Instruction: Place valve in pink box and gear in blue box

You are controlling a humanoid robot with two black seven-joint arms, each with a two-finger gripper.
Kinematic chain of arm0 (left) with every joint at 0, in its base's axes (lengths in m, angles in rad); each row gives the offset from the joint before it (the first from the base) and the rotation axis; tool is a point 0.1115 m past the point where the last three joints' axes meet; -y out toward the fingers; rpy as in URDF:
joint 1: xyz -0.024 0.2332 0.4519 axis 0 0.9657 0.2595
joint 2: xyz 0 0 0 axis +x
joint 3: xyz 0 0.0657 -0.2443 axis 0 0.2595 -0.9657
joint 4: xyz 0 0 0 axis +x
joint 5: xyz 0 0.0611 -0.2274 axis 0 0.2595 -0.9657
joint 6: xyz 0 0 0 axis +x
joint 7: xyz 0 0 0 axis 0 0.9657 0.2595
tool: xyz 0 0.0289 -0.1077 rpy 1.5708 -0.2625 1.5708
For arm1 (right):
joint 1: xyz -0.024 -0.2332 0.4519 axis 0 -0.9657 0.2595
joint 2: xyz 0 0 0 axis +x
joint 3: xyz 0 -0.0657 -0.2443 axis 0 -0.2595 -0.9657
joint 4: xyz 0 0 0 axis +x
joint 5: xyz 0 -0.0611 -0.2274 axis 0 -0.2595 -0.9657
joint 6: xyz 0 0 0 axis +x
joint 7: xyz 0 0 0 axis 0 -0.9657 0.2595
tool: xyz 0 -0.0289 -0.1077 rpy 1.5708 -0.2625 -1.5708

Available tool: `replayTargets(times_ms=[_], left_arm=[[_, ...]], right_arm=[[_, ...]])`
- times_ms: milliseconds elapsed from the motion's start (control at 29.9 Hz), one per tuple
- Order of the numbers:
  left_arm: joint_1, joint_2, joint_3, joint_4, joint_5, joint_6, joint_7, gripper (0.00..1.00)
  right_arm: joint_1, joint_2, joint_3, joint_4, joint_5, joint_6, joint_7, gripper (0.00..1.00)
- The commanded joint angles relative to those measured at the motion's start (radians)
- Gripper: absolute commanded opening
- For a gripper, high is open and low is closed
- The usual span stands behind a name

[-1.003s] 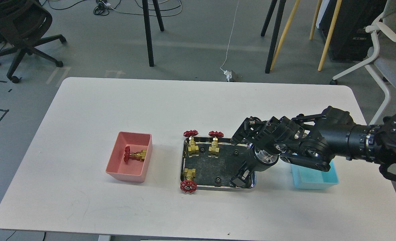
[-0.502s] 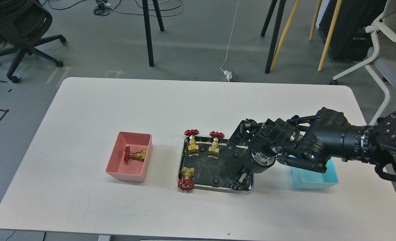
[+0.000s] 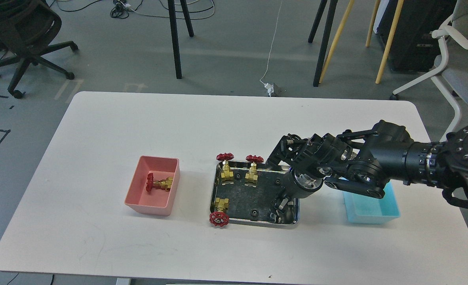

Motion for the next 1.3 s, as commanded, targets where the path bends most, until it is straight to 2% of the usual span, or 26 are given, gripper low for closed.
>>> replayTargets(times_ms=[0, 167, 368, 502, 702, 869, 936, 1036, 1137, 1237, 1271], left_arm=[[0.002, -0.002, 0.000, 0.000, 0.000, 0.000, 0.001, 0.98], [0.005, -0.003, 0.002, 0.000, 0.002, 0.000, 0.001, 0.98], [0.006, -0.014, 0.002, 0.000, 0.005, 0.004, 0.002, 0.98], [0.006, -0.019, 0.002, 0.000, 0.005, 0.014, 0.002, 0.98], [0.003, -0.020, 0.002, 0.000, 0.005, 0.016, 0.002, 0.98], [0.002, -0.020, 0.002, -0.002, 0.005, 0.016, 0.001, 0.98], [0.002, -0.020, 0.002, -0.002, 0.005, 0.016, 0.001, 0.98], [0.003, -0.019, 0.004, -0.002, 0.005, 0.014, 0.001, 0.98], [0.005, -0.019, 0.004, -0.002, 0.005, 0.016, 0.002, 0.98], [0.008, -0.019, 0.004, -0.002, 0.006, 0.016, 0.005, 0.98], [0.008, -0.019, 0.005, 0.000, 0.006, 0.016, 0.007, 0.98]], right_arm=[[0.045, -0.047, 0.049, 0.014, 0.038, 0.000, 0.005, 0.14], [0.081, -0.223, 0.122, 0.106, 0.147, 0.000, 0.005, 0.14], [0.070, -0.549, 0.145, 0.290, 0.154, 0.000, 0.005, 0.14], [0.038, -0.720, 0.139, 0.364, 0.154, 0.000, 0.005, 0.14], [-0.068, -0.834, 0.145, 0.381, 0.146, 0.000, 0.005, 0.15], [-0.125, -0.831, 0.155, 0.358, 0.137, 0.000, 0.005, 0.20], [-0.137, -0.815, 0.165, 0.346, 0.137, 0.000, 0.004, 0.29], [-0.152, -0.789, 0.193, 0.329, 0.141, 0.000, 0.002, 0.59], [-0.157, -0.785, 0.219, 0.321, 0.154, 0.000, 0.001, 0.78], [-0.160, -0.780, 0.262, 0.319, 0.189, 0.000, -0.004, 0.92], [-0.160, -0.780, 0.279, 0.319, 0.218, 0.000, -0.007, 0.94]])
